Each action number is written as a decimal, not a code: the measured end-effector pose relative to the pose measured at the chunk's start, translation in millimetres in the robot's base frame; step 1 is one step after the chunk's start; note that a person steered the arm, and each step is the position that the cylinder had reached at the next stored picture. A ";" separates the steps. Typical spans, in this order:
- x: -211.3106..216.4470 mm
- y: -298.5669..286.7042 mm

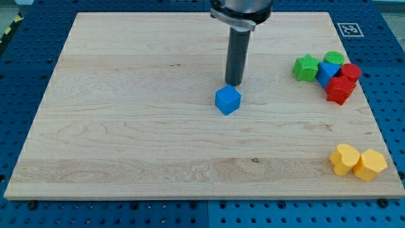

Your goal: Move the blue cube diagonally to the green star

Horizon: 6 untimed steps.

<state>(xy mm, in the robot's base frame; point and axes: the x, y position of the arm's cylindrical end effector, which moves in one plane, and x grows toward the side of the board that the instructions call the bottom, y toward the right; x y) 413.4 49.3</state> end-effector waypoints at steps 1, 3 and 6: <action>45.4 7.1; 86.4 25.2; 56.4 -33.9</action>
<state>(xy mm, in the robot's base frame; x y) 469.7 15.4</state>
